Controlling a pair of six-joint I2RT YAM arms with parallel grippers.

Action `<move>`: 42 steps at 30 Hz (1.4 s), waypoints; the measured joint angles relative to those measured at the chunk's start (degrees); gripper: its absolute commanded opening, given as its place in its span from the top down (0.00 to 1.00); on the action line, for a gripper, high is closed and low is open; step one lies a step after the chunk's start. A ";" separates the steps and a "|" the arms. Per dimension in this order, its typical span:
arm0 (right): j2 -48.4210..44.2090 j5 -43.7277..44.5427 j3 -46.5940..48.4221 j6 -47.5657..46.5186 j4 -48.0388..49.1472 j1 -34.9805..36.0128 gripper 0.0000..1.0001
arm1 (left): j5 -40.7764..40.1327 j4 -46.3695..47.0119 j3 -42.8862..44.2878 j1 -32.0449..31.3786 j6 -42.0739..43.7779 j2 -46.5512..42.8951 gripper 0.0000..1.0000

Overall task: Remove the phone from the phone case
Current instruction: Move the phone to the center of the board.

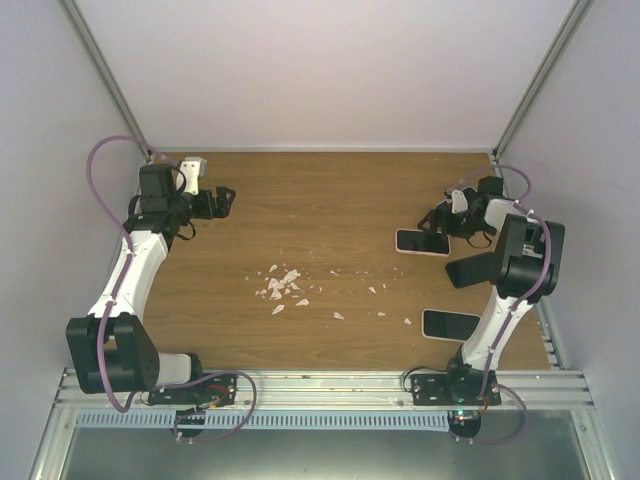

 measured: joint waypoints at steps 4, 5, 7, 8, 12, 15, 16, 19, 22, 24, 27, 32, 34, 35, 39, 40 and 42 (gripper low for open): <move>0.26 -0.35 0.37 -1.73 -0.92 2.45 0.04 | -0.02 0.00 0.00 0.00 -0.46 -0.02 0.01; 0.39 -0.55 0.46 -2.19 -1.05 3.10 0.04 | -0.02 0.00 -0.02 0.00 -0.59 0.00 0.01; 0.68 -1.27 0.57 -2.73 -1.07 4.48 0.04 | -0.02 0.02 -0.02 0.00 -0.79 0.00 0.01; 0.74 -1.49 0.57 -3.08 -1.03 5.11 0.04 | -0.02 0.00 -0.02 0.00 -0.81 0.00 0.01; 0.94 -2.95 0.50 -3.96 -0.92 7.89 0.05 | -0.02 0.04 -0.20 0.00 -0.83 0.00 0.01; 1.20 -4.04 0.44 -4.98 -0.92 10.64 0.06 | -0.02 0.09 -0.33 0.00 -0.85 -0.02 0.01; 1.20 -4.35 0.44 -5.25 -0.92 11.52 0.06 | -0.02 0.13 -0.39 0.00 -0.85 -0.02 0.01; 1.20 -5.42 0.26 -6.62 -1.33 14.95 0.06 | -0.02 0.20 -0.42 0.00 -0.87 -0.02 0.01; 0.83 -6.49 -0.33 -8.02 -2.05 18.14 0.06 | -0.02 0.33 -0.42 0.00 -0.92 -0.02 0.01; 0.11 -6.88 -0.76 -9.05 -3.72 20.00 0.07 | -0.02 0.39 -0.42 0.00 -0.98 -0.02 0.01; -1.11 -7.15 -0.87 -10.36 -6.05 21.51 0.07 | 0.00 0.39 -0.42 0.00 -1.05 -0.02 0.01; -4.37 -6.91 -0.87 -10.88 -8.44 22.21 0.05 | 0.07 0.39 -0.42 0.00 -1.38 -0.02 0.01; -6.16 -6.10 -0.87 -10.14 -8.63 22.08 0.04 | 0.07 0.42 -0.42 0.00 -1.44 -0.02 0.01; -7.43 -5.64 -0.87 -9.73 -8.68 21.92 0.03 | 0.07 0.42 -0.42 0.00 -1.46 -0.02 0.01; -11.74 -4.11 -1.75 -7.65 -8.50 20.20 0.00 | 0.04 0.44 -0.42 0.02 -1.90 -0.02 0.01; -13.29 -3.50 -2.73 -7.10 -8.39 19.34 0.00 | 0.02 0.48 -0.44 0.02 -2.01 -0.02 0.01; -15.61 -1.81 -4.81 -5.99 -8.28 17.94 0.00 | 0.02 0.83 -0.76 0.02 -2.25 -0.02 0.01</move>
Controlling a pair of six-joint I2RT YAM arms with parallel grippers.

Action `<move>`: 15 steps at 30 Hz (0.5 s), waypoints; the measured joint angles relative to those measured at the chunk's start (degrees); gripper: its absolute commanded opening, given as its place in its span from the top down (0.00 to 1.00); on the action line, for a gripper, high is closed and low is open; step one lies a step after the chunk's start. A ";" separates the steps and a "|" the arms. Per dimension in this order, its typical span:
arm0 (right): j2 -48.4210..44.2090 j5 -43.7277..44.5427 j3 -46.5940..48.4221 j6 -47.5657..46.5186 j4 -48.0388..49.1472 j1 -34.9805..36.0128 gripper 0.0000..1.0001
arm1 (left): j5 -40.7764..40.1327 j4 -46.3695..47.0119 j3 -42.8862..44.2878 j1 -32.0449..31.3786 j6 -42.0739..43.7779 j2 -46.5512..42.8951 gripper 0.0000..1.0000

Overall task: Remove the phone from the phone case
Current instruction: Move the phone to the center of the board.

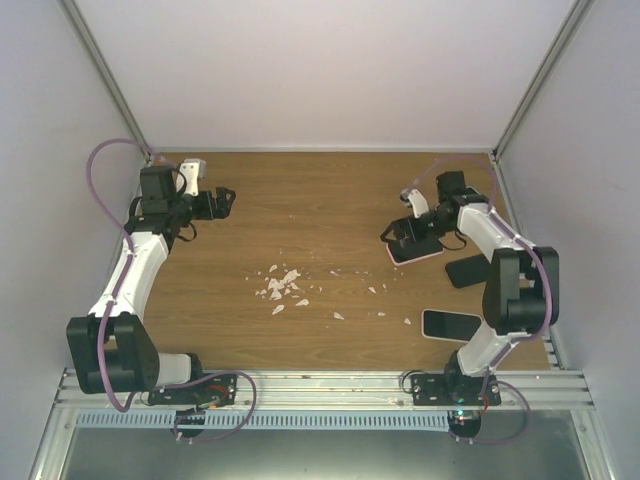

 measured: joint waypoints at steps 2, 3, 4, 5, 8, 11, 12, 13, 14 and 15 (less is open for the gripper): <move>-2.29 2.03 -2.67 1.42 0.46 -1.42 0.00 | 0.02 0.11 -0.44 0.07 -0.15 -0.02 0.01; -3.17 2.80 -3.89 1.97 0.61 -2.23 0.00 | 0.00 0.17 -0.63 0.09 -0.24 -0.02 0.01; -3.89 3.43 -5.11 2.62 0.61 -3.15 0.01 | 0.00 0.20 -0.81 0.09 -0.31 -0.02 0.01; -4.44 4.00 -6.19 3.32 0.61 -4.35 0.00 | 0.00 0.24 -0.96 0.09 -0.48 -0.02 0.01; -5.20 5.33 -8.98 5.25 1.07 -7.82 0.00 | -0.02 0.37 -1.03 0.09 -0.70 -0.02 0.01; -5.42 6.27 -11.93 7.34 1.64 -9.66 0.00 | -0.07 0.83 -1.16 0.09 -0.90 -0.28 0.01; -5.42 6.54 -12.61 7.78 1.66 -9.77 0.00 | -0.09 1.01 -1.31 0.09 -0.96 -0.42 0.01; -5.42 6.75 -13.18 8.20 1.64 -9.79 0.00 | -0.26 1.25 -1.53 0.09 -1.05 -0.61 0.01; -5.42 6.84 -13.53 8.61 1.68 -9.79 0.00 | -0.35 1.42 -1.75 0.11 -1.09 -0.76 0.01; -5.40 6.95 -13.73 8.94 1.79 -9.77 0.00 | -0.48 1.57 -2.01 0.13 -1.09 -0.96 0.01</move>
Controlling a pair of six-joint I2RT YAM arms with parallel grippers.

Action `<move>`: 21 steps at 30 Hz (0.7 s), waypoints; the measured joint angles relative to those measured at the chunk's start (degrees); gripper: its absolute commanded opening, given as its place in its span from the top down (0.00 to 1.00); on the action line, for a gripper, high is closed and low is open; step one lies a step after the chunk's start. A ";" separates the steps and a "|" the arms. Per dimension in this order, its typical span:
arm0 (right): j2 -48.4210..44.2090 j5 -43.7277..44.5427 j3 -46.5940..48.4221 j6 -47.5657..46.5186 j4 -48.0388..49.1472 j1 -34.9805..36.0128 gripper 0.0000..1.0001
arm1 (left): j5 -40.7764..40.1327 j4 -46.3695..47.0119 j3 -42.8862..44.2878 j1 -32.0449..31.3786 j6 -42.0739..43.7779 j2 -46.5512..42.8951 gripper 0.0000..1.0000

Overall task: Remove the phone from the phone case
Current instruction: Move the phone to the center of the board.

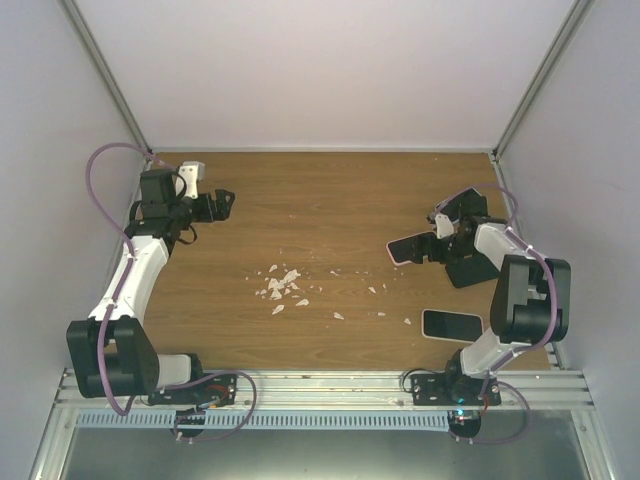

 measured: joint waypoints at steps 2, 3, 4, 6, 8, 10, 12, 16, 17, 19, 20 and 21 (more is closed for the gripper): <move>0.04 0.33 -0.04 0.37 0.39 0.02 0.00 | -0.17 0.13 -0.39 0.22 -0.02 -0.28 0.01; 0.15 0.50 -0.04 0.46 0.63 0.02 0.01 | -0.22 0.24 -0.55 0.24 -0.02 -0.42 0.01; 0.39 0.87 -0.04 0.57 0.90 0.02 0.00 | -0.26 0.26 -0.70 0.33 -0.04 -0.52 0.01; 1.46 1.53 0.04 0.94 1.25 0.02 0.01 | -0.35 0.52 -0.98 0.46 -0.07 -0.68 0.01; 3.34 2.23 0.63 1.22 1.29 0.02 0.00 | -0.39 0.70 -1.05 0.57 -0.07 -0.70 0.01; 5.66 2.93 1.97 1.44 1.14 0.02 0.01 | -0.39 0.87 -1.16 0.72 -0.07 -0.76 0.01; 7.10 3.08 3.69 1.51 0.44 0.02 0.00 | -0.42 0.98 -1.27 0.79 -0.07 -0.85 0.01; 8.81 3.48 5.60 1.55 1.18 0.02 0.01 | -0.39 1.31 -1.77 0.96 -0.24 -1.22 0.01; 9.18 3.52 5.95 1.55 1.36 0.02 0.00 | -0.37 1.31 -1.88 1.07 -0.35 -1.25 0.01; 10.51 3.69 7.54 1.55 1.62 0.04 0.00 | -0.35 1.31 -1.90 1.11 -0.55 -1.22 0.01; 11.43 3.76 8.61 1.53 1.79 0.11 0.00 | -0.33 1.33 -1.90 1.14 -0.66 -1.22 0.01; 12.57 3.87 10.03 1.53 2.16 0.28 0.01 | -0.33 1.36 -1.88 1.14 -0.70 -1.18 0.01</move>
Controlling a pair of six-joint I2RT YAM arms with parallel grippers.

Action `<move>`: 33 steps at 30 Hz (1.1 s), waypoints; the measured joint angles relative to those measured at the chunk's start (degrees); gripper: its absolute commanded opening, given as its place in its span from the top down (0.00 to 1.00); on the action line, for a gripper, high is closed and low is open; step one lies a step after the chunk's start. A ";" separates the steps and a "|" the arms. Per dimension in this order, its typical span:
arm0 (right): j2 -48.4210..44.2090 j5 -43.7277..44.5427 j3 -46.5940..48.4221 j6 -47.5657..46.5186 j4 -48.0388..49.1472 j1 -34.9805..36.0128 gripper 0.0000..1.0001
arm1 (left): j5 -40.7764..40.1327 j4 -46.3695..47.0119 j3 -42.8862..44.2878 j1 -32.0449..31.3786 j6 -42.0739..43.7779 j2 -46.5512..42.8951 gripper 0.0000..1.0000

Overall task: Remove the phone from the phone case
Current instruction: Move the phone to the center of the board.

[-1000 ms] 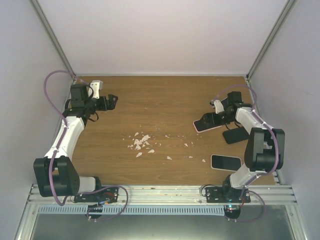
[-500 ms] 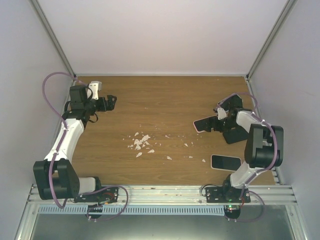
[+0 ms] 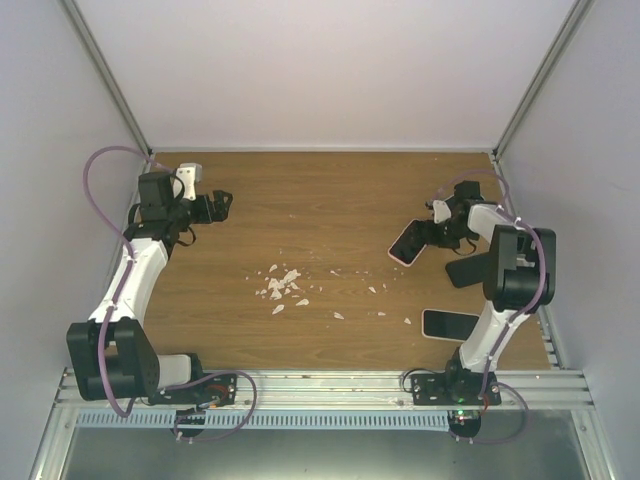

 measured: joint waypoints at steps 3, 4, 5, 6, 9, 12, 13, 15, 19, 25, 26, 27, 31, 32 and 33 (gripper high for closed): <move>2.91 0.35 3.56 -0.17 1.25 0.76 0.00 | 0.02 -0.04 0.24 0.02 -0.22 0.81 0.01; 3.82 0.48 4.76 -0.28 1.55 1.29 0.00 | 0.00 -0.07 0.31 0.02 -0.24 1.11 0.01; 4.63 0.63 5.79 -0.44 2.01 1.99 0.00 | 0.00 -0.04 0.33 0.02 -0.24 1.33 0.01; 5.53 0.83 6.82 -0.66 2.38 2.86 0.01 | 0.00 -0.13 0.31 0.02 -0.24 1.51 0.01; 7.56 1.60 9.46 -1.55 3.37 5.92 0.00 | 0.00 -0.09 0.31 0.02 -0.20 1.55 0.01; 9.03 1.73 10.99 -2.84 4.50 9.53 0.00 | -0.02 -0.04 0.31 0.02 -0.17 1.55 0.01; 9.33 1.75 11.30 -3.41 4.74 10.73 0.00 | -0.02 -0.02 0.31 0.02 -0.15 1.53 0.01; 9.88 1.79 11.80 -4.68 5.14 12.70 0.00 | 0.00 0.04 0.31 0.07 -0.15 1.49 0.01; 10.82 2.05 12.66 -7.21 6.21 15.93 0.00 | 0.00 0.02 0.31 0.13 -0.15 1.51 0.01; 10.78 3.23 12.17 -12.02 6.86 19.74 0.01 | 0.00 -0.02 0.31 0.28 -0.17 1.51 0.01; 10.56 3.28 11.82 -13.05 6.97 20.04 0.00 | 0.02 0.00 0.31 0.28 -0.17 1.49 0.01; 10.23 3.28 11.32 -14.34 6.93 20.28 0.00 | 0.07 -0.02 0.31 0.28 -0.17 1.49 0.01; 8.41 3.72 9.05 -19.58 6.08 20.37 0.00 | 0.66 -0.02 0.31 0.28 0.11 1.49 0.01; 7.82 4.09 8.46 -21.18 5.46 20.37 0.00 | 1.03 -0.02 0.33 0.28 0.31 1.51 0.01; 7.21 4.57 7.93 -22.99 4.59 20.33 0.00 | 1.42 -0.09 0.35 0.28 0.52 1.51 0.01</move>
